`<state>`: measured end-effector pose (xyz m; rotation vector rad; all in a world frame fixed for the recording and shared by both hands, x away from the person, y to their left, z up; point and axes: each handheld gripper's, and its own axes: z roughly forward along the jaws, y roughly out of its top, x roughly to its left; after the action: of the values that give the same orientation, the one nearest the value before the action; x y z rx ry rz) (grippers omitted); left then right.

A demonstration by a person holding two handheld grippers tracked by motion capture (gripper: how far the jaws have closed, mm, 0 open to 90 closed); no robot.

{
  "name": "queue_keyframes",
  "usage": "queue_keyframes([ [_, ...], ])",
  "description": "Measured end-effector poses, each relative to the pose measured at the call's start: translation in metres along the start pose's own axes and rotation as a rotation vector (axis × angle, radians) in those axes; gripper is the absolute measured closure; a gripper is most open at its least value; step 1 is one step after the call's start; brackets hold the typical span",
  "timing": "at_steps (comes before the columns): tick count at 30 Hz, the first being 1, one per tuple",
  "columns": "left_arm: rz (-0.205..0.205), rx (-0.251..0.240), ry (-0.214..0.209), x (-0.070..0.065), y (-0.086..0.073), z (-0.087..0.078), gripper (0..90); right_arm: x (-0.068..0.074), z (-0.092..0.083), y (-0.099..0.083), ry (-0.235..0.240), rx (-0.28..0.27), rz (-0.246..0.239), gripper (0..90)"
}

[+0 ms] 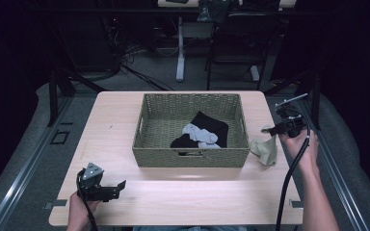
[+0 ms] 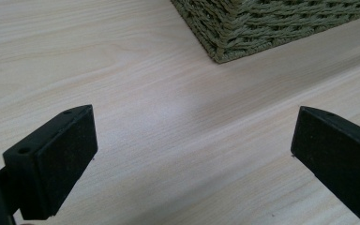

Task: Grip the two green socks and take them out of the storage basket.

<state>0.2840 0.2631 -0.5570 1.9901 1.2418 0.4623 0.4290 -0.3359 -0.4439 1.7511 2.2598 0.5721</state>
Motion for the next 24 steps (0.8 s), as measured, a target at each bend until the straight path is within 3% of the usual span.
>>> queue_keyframes([
  [5,0.001,0.001,-0.006,0.000,0.000,0.000,0.7,-0.007,0.039,-0.011,0.021,0.023,0.056,86.8],
  [6,0.000,0.001,-0.004,0.000,0.000,0.000,0.7,-0.007,0.055,-0.015,0.023,0.040,0.066,86.3],
  [8,-0.001,0.002,-0.004,0.000,0.000,0.000,0.7,-0.007,0.061,-0.016,0.030,0.052,0.065,85.6],
  [9,-0.001,0.002,-0.004,0.000,0.000,0.000,0.7,-0.005,0.069,-0.018,0.022,0.040,0.087,84.4],
  [12,-0.003,0.000,-0.003,0.000,0.000,0.000,0.7,-0.004,0.077,-0.019,0.038,0.061,0.072,74.5],
  [13,-0.004,-0.005,-0.004,0.000,0.000,0.000,0.7,-0.002,0.077,-0.020,0.029,0.054,0.073,67.0],
  [14,-0.004,-0.004,-0.004,0.000,-0.001,0.000,0.7,0.000,0.073,-0.020,0.027,0.037,0.058,53.4],
  [15,-0.004,-0.005,-0.004,0.000,-0.001,0.000,0.7,0.000,0.073,-0.020,0.027,0.037,0.058,53.4],
  [19,-0.003,-0.005,-0.005,0.000,0.000,0.000,0.7,0.007,0.054,-0.026,0.017,-0.015,0.026,35.1],
  [21,0.000,-0.005,-0.005,0.000,0.000,0.000,0.7,0.011,0.041,-0.034,0.012,-0.049,0.006,27.7],
  [22,0.000,0.000,-0.005,0.000,0.000,0.000,0.7,0.014,0.031,-0.042,0.008,-0.070,-0.012,19.9],
  [24,0.001,0.000,-0.004,0.000,0.000,0.000,0.7,0.015,0.027,-0.047,0.002,-0.080,-0.021,18.2],
])
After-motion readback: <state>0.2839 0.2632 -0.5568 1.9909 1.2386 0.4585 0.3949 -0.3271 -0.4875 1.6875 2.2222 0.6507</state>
